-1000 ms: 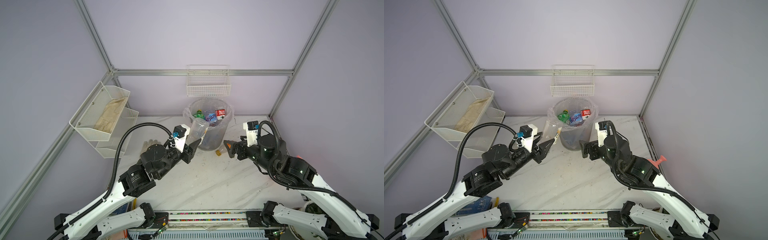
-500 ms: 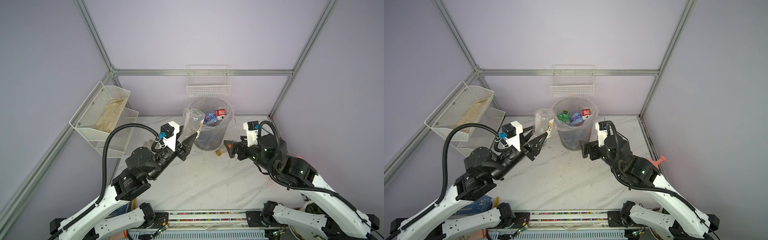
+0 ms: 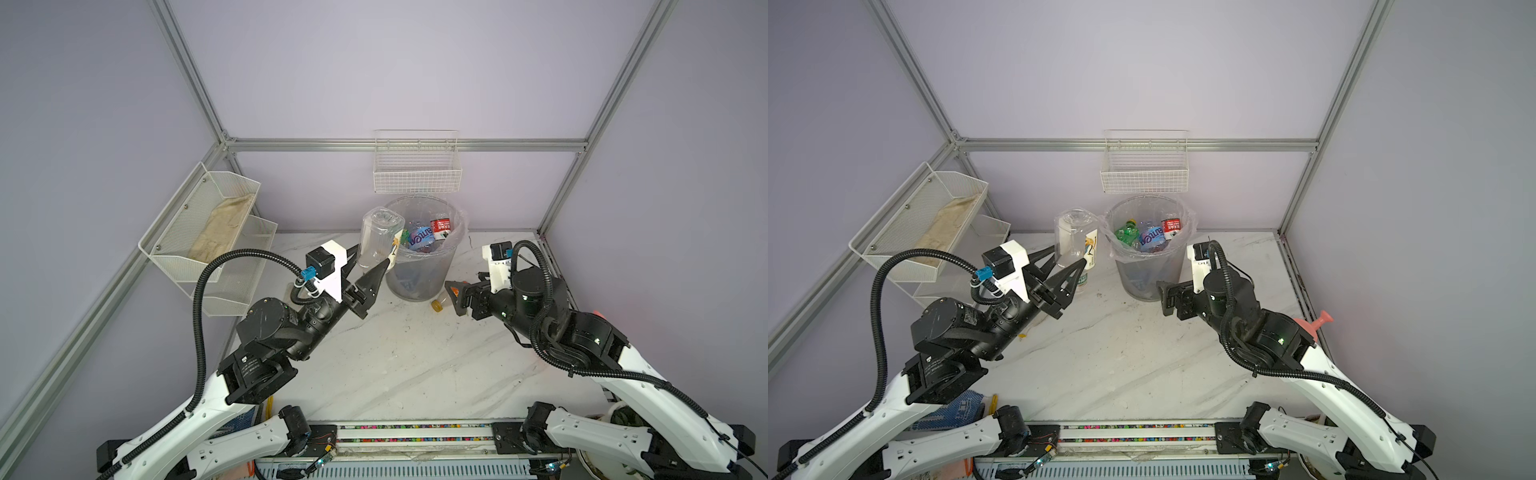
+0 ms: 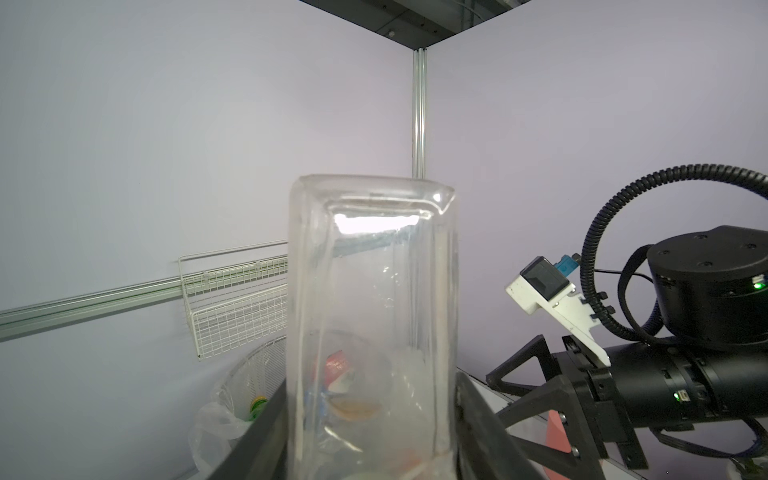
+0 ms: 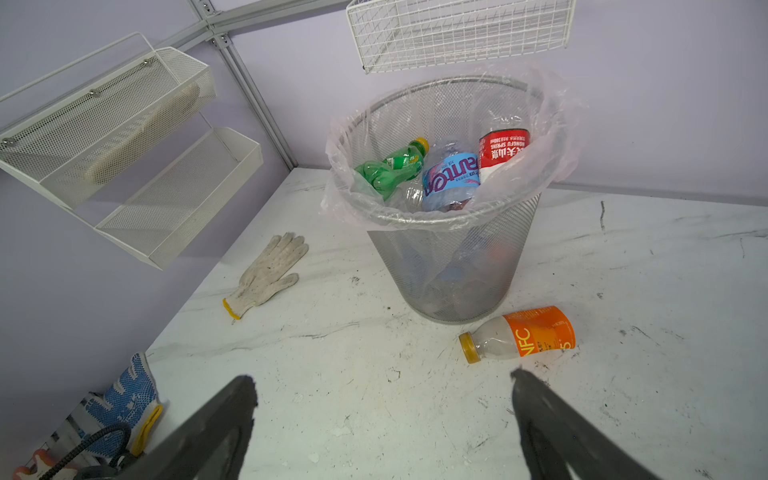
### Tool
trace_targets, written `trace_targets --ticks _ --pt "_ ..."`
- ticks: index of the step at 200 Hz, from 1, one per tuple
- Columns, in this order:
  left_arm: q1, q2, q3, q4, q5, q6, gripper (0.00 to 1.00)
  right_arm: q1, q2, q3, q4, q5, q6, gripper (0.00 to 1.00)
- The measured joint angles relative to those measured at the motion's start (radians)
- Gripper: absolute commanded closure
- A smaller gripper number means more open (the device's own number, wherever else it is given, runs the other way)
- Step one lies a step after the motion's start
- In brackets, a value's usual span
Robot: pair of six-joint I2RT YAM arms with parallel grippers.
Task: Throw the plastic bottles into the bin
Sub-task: 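Lift the clear bottle upright and raise it toward the bin with the left gripper, then carry the clear bottle over the bin opening and open the left gripper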
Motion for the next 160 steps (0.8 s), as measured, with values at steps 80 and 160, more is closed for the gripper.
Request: trace_targets --ticks 80,160 --pt "0.000 0.110 0.111 0.039 0.014 0.054 0.56 0.000 0.005 0.000 0.000 0.000 -0.003 0.02" --pt "0.188 0.590 0.455 0.051 0.088 0.047 0.57 0.000 0.009 0.001 0.002 0.001 -0.006 0.02"
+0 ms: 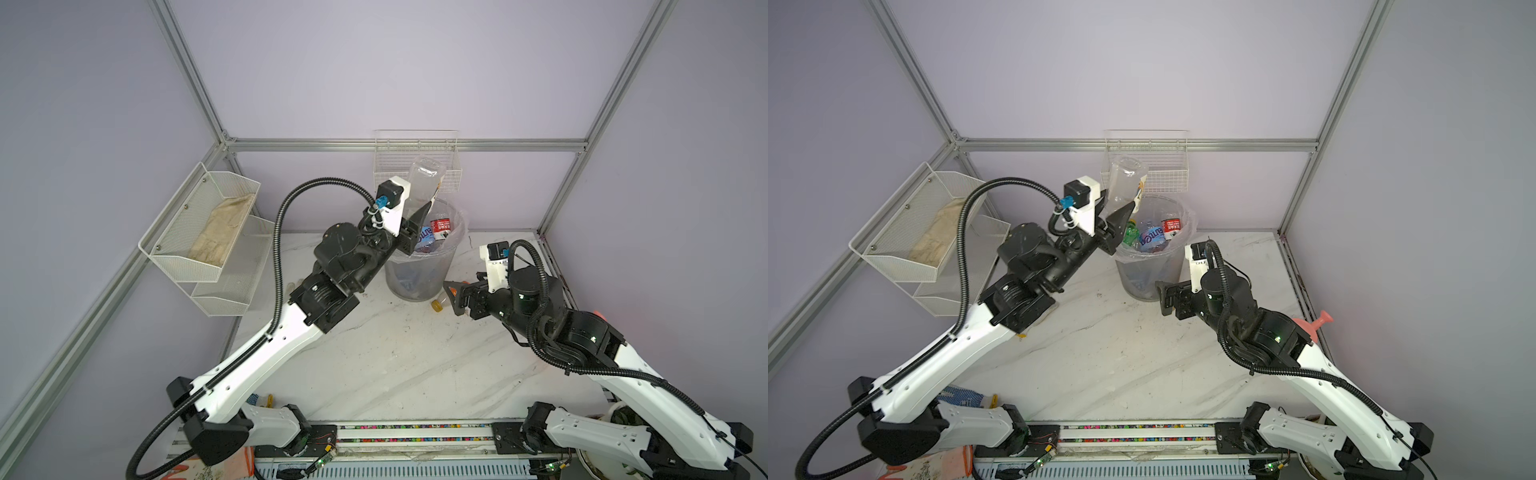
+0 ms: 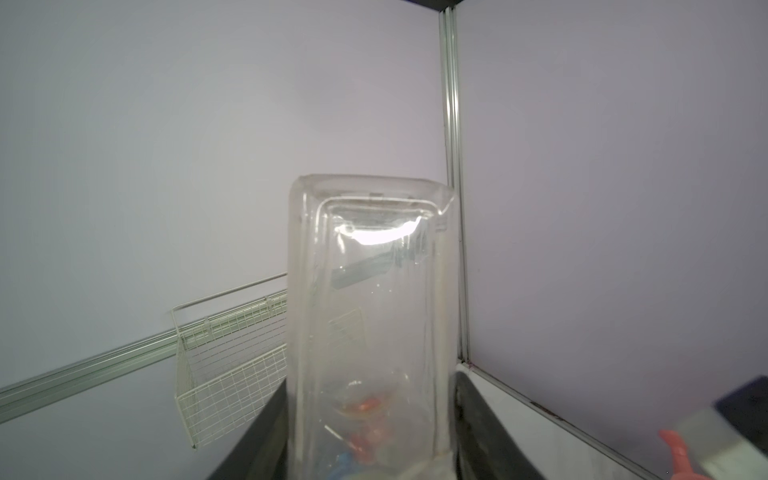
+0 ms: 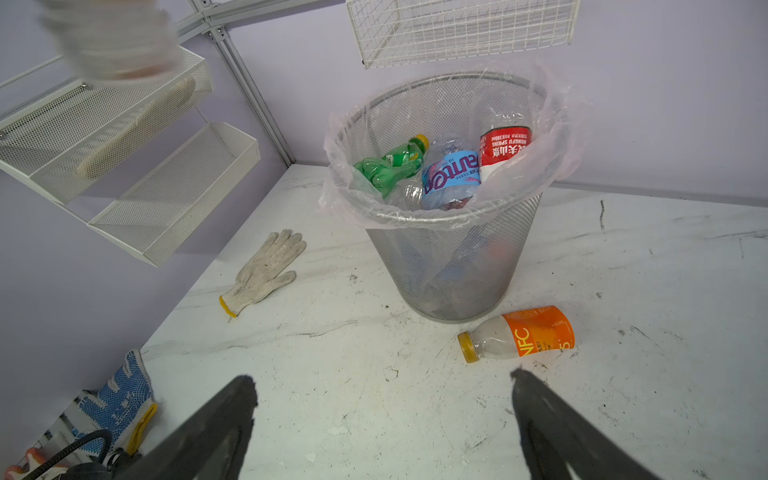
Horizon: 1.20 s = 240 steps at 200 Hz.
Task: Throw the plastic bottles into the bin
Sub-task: 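Carry the clear bottle over the bin opening and open the left gripper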
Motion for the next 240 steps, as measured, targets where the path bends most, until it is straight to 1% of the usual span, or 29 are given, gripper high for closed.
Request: trace_targets --ticks 14,18,21,22,24,26,28,30,50,64,77,95,120,142,162,179,204,223,240 --pt "0.052 0.116 0.077 -0.017 0.029 -0.026 0.55 0.000 -0.005 0.003 -0.002 0.003 0.000 0.02" --pt "0.064 0.144 0.091 -0.023 0.037 -0.031 0.49 0.000 -0.006 0.004 -0.004 0.004 0.000 0.02" --pt "0.074 0.171 0.106 -0.034 0.042 -0.036 0.33 0.000 -0.008 0.006 -0.006 0.005 0.000 0.03" --pt "0.076 0.175 0.108 -0.037 0.043 -0.037 0.31 0.000 -0.008 0.007 -0.007 0.005 0.000 0.03" --pt "0.080 0.190 0.116 -0.046 0.046 -0.041 0.15 0.000 -0.010 0.008 -0.009 0.005 0.000 0.03" --pt "0.086 0.205 0.124 -0.056 0.047 -0.042 0.04 0.000 -0.011 0.009 -0.010 0.006 0.000 0.03" --pt "0.089 0.214 0.129 -0.063 0.047 -0.045 0.01 0.000 -0.012 0.010 -0.010 0.006 0.000 0.03" --pt "0.093 0.227 0.137 -0.073 0.049 -0.050 0.00 0.000 -0.013 0.011 -0.012 0.006 0.000 0.02" --pt "0.110 0.309 0.162 -0.169 0.036 -0.086 0.00 0.000 -0.032 0.024 -0.027 0.010 0.000 0.02" --pt "0.103 0.316 0.162 -0.221 0.030 -0.098 0.00 0.000 -0.048 0.026 -0.030 0.016 0.001 0.02" --pt "0.092 0.290 0.161 -0.235 0.027 -0.103 0.00 0.000 -0.062 0.026 -0.032 0.026 0.003 0.02" --pt "0.077 0.210 0.161 -0.231 0.021 -0.109 0.00 0.000 -0.063 0.026 -0.033 0.040 0.014 0.02" --pt "0.054 0.046 0.146 -0.193 0.018 -0.109 0.00 0.000 -0.022 0.034 -0.048 0.068 0.050 0.02" --pt "0.032 -0.114 0.078 -0.133 0.018 -0.109 0.00 0.000 0.037 0.043 -0.057 0.093 0.085 0.03" --pt "0.013 -0.217 -0.003 -0.098 0.023 -0.108 0.00 0.000 0.072 0.042 -0.077 0.114 0.115 0.02" --pt "0.001 -0.283 -0.074 -0.090 0.029 -0.108 0.00 0.000 0.074 0.041 -0.083 0.131 0.137 0.03" --pt "-0.011 -0.338 -0.175 -0.106 0.031 -0.106 0.00 -0.024 0.074 0.041 -0.083 0.142 0.166 0.03" --pt "-0.016 -0.378 -0.231 -0.132 0.031 -0.107 0.00 -0.080 0.084 0.039 -0.084 0.131 0.183 0.03" --pt "-0.018 -0.426 -0.273 -0.154 0.029 -0.110 0.00 -0.151 0.098 0.026 -0.081 0.108 0.198 0.03"
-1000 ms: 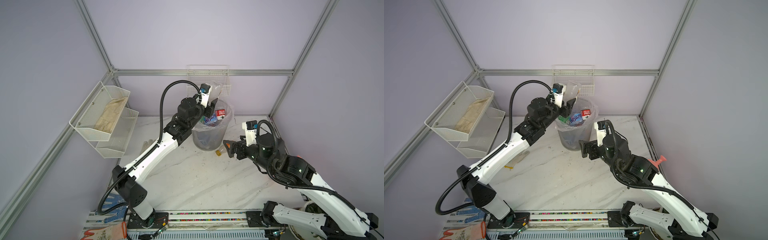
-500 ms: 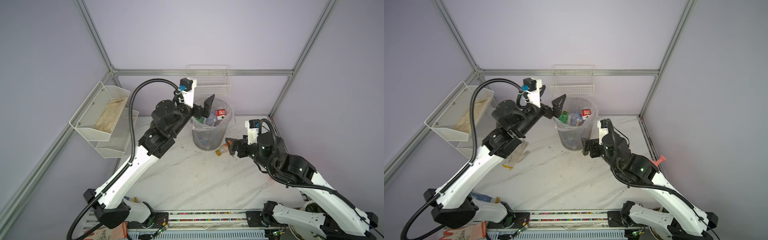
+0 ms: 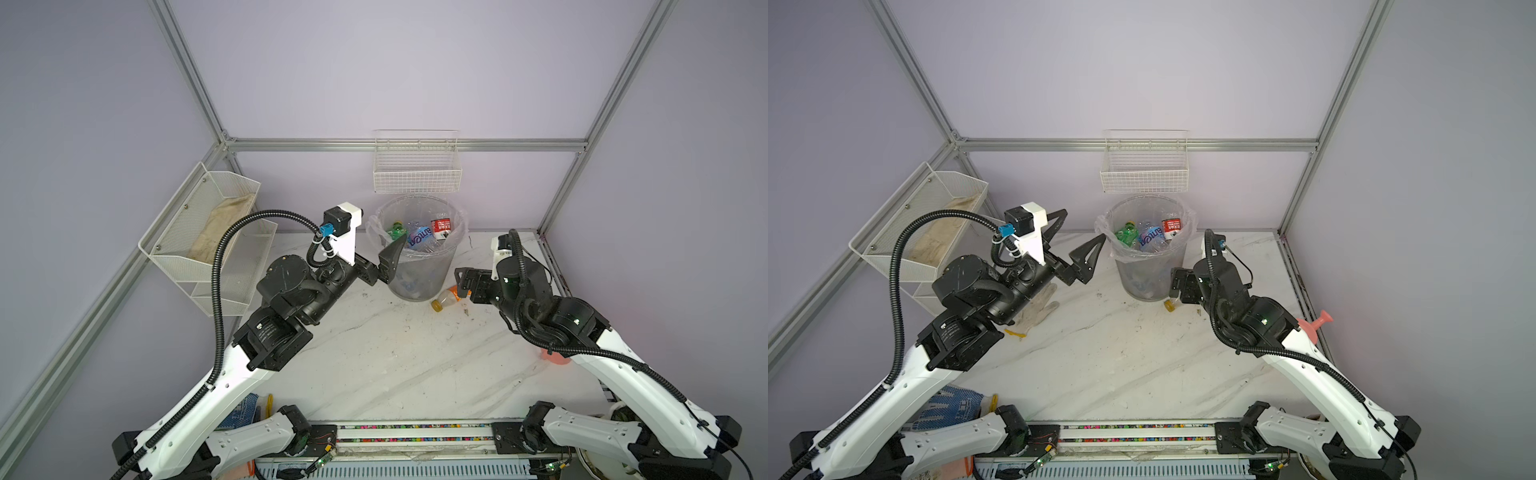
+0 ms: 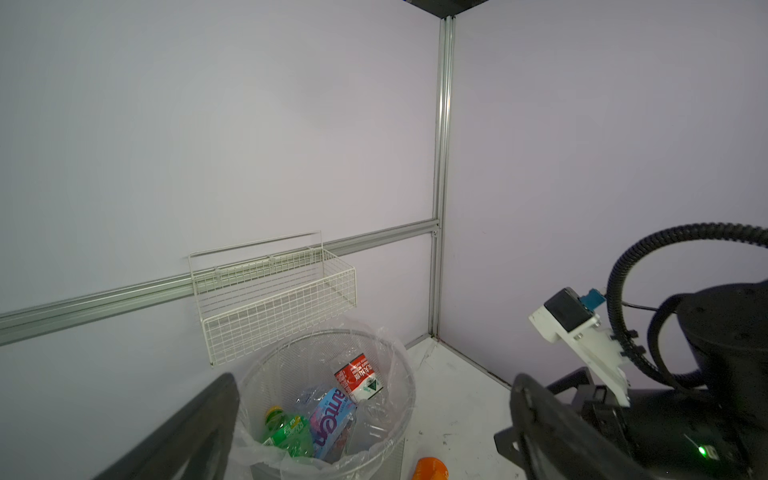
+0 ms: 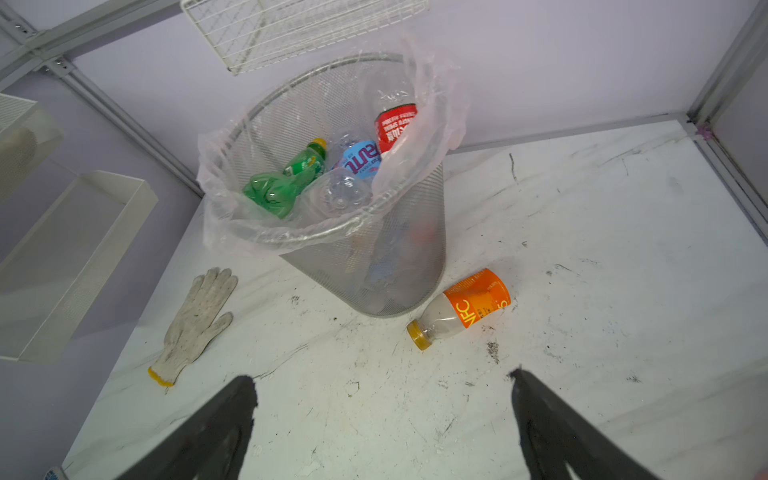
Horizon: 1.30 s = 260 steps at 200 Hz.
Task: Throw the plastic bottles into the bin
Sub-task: 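Carry the clear bottle over the bin opening and open the left gripper, then lower the open right gripper onto the orange NFC bottle while the left draws back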
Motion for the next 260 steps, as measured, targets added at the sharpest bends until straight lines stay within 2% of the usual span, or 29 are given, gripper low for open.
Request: trace_targets --ticks 47,84,126,177,260 --pt "-0.001 -0.134 -0.091 -0.024 -0.018 -0.023 0.00 -0.212 0.047 -0.076 0.014 -0.131 0.015 0.03" --pt "-0.003 -0.185 -0.142 -0.044 -0.027 -0.045 0.00 -0.385 0.076 -0.203 0.074 -0.312 0.037 0.04" --pt "-0.005 -0.226 -0.189 -0.084 -0.042 -0.064 0.00 -0.529 0.132 -0.339 0.198 -0.515 0.100 0.11" --pt "-0.005 -0.276 -0.234 -0.113 -0.051 -0.098 0.00 -0.573 0.218 -0.431 0.352 -0.651 0.195 0.20" --pt "-0.005 -0.312 -0.280 -0.146 -0.068 -0.135 0.00 -0.575 0.380 -0.520 0.599 -0.753 0.312 0.25"
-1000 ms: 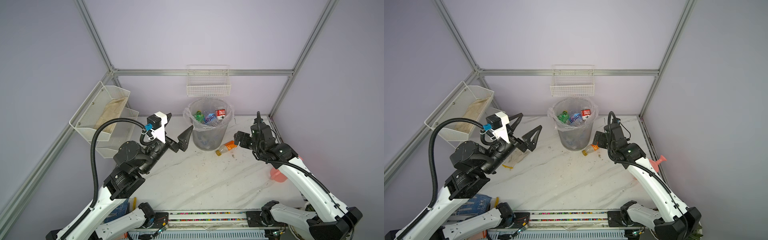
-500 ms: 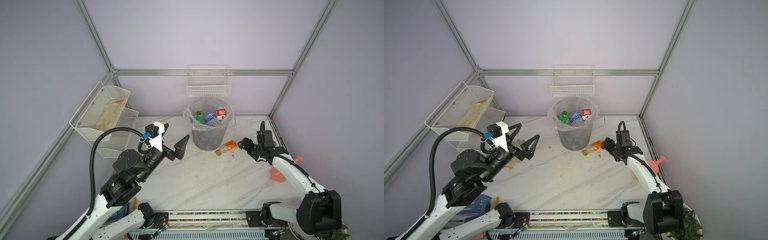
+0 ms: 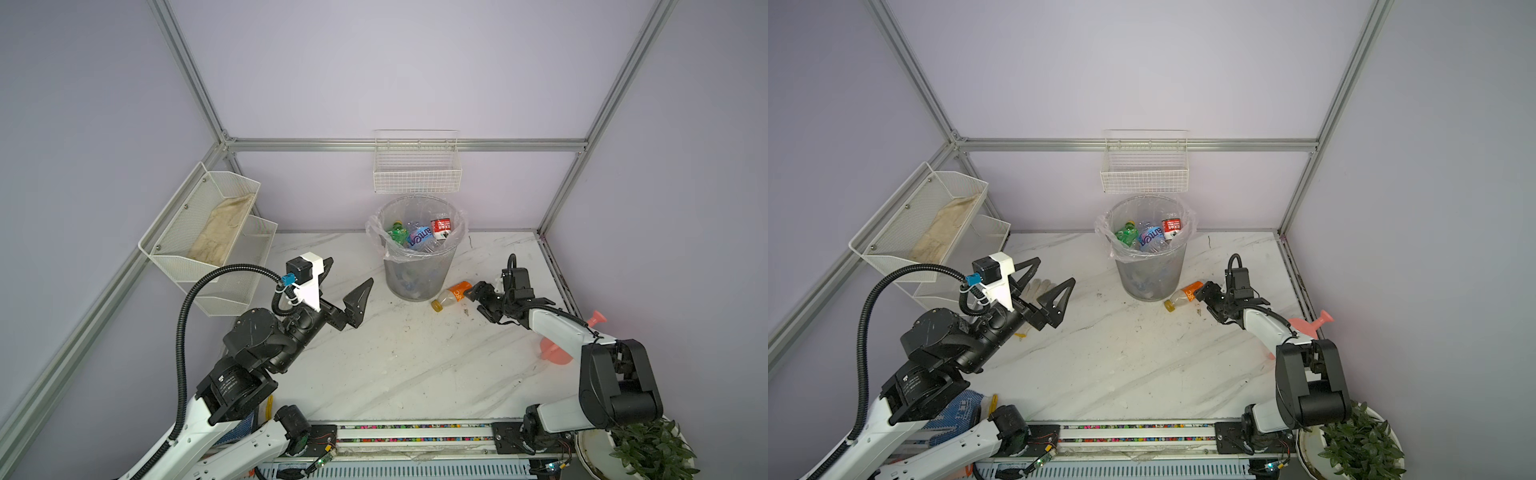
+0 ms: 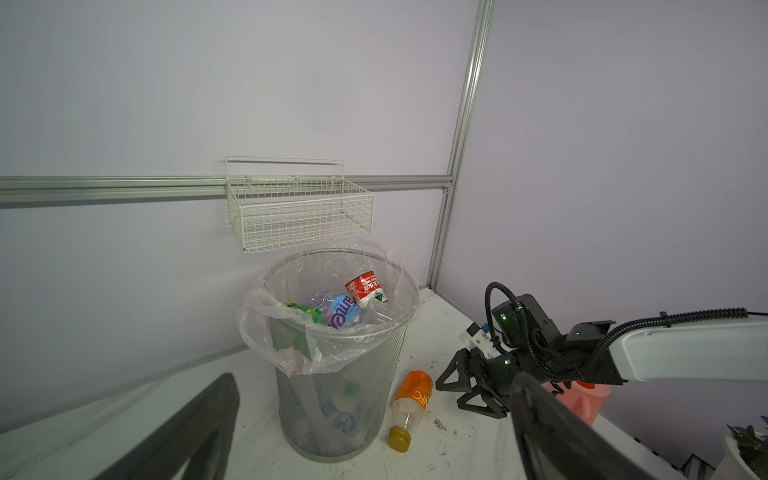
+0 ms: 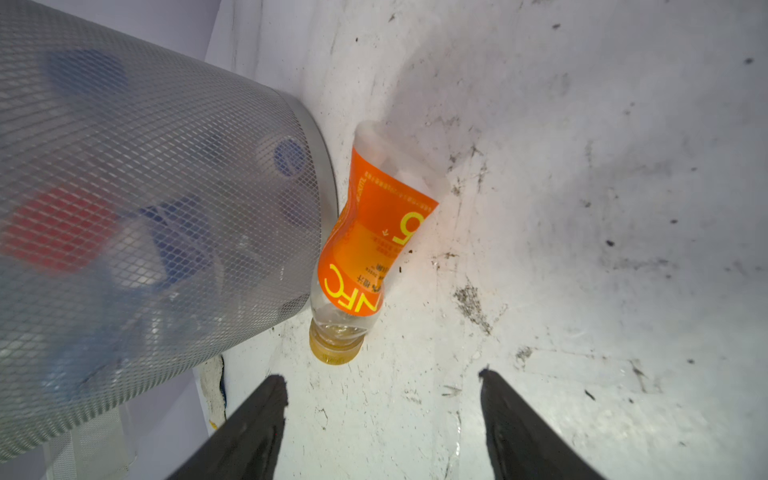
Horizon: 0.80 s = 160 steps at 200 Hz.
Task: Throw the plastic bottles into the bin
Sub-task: 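Lower the open right gripper onto the orange NFC bottle while the left draws back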
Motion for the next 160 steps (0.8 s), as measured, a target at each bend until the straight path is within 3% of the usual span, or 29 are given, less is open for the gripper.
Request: trace_targets --ticks 160 --pt "-0.008 -0.113 -0.107 -0.052 0.002 -0.121 0.03 0.009 0.186 -0.001 0.244 -0.007 0.084 0.34"
